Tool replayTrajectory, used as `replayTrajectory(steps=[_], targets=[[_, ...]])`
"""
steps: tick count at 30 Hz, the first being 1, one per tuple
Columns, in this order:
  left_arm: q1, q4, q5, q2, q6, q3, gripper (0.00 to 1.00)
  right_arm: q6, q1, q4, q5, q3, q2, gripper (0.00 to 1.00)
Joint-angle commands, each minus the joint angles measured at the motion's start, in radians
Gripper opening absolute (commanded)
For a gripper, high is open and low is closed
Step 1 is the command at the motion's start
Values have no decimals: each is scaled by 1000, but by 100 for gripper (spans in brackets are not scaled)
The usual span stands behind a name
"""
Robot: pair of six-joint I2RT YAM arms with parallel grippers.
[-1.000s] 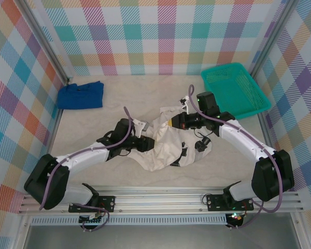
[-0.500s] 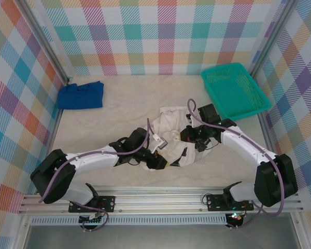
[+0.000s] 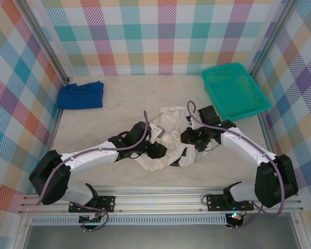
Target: Fold the inside-out t-shirt
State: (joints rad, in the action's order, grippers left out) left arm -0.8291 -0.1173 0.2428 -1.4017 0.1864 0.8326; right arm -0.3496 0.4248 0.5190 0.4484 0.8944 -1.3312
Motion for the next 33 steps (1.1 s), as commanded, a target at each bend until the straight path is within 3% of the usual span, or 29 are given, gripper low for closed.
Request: replayTrajectory(steps=[1, 13, 28, 33], targets=[[1, -43, -84, -39, 2, 63, 49, 26, -13, 19, 9, 41, 28, 0], [0, -80, -98, -220, -50, 188, 32, 44, -88, 60, 23, 26, 65, 0], [1, -102, -73, -370, -79, 303, 33, 40, -89, 25, 56, 13, 53, 0], [0, -87, -76, -356, -79, 304, 14, 43, -90, 22, 50, 8, 55, 0]])
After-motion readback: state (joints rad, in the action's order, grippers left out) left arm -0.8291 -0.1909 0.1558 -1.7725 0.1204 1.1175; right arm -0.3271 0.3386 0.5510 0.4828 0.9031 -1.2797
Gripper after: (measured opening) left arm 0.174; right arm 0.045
